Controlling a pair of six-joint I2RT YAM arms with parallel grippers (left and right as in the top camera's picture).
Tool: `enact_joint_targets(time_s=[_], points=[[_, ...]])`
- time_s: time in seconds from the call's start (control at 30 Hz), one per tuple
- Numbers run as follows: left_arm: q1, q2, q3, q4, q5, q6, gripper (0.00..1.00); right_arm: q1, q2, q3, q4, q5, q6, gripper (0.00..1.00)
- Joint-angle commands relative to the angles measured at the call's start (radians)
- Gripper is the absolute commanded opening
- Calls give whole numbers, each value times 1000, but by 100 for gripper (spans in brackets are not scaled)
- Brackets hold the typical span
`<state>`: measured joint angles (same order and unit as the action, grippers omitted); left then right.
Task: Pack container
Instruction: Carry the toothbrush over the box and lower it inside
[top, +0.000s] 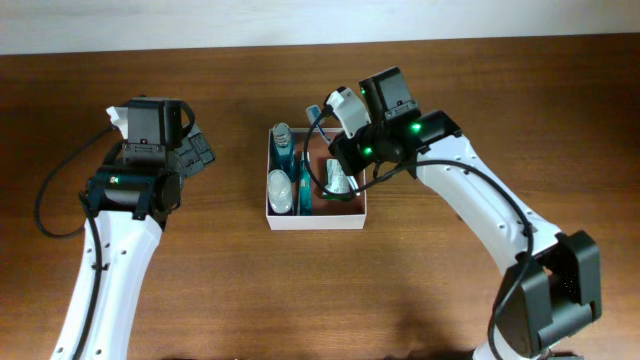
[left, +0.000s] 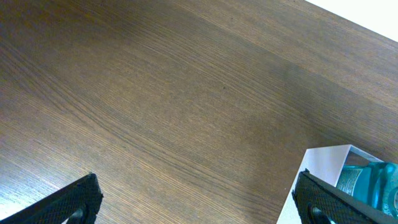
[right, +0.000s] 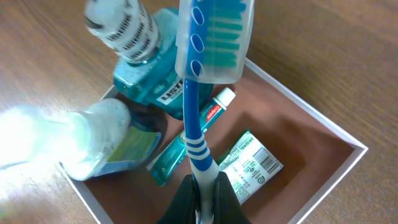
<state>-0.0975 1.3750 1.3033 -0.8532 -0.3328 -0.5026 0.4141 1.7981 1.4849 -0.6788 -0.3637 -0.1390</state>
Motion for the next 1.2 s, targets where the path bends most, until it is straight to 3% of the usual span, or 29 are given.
enact_joint_targets(time_s=[0.0, 1.17], points=[[7, 5, 8, -1, 0, -5, 99, 11, 27, 3, 2, 13, 3, 4], [7, 5, 8, -1, 0, -5, 99, 57, 185, -21, -46, 36, 47, 4]])
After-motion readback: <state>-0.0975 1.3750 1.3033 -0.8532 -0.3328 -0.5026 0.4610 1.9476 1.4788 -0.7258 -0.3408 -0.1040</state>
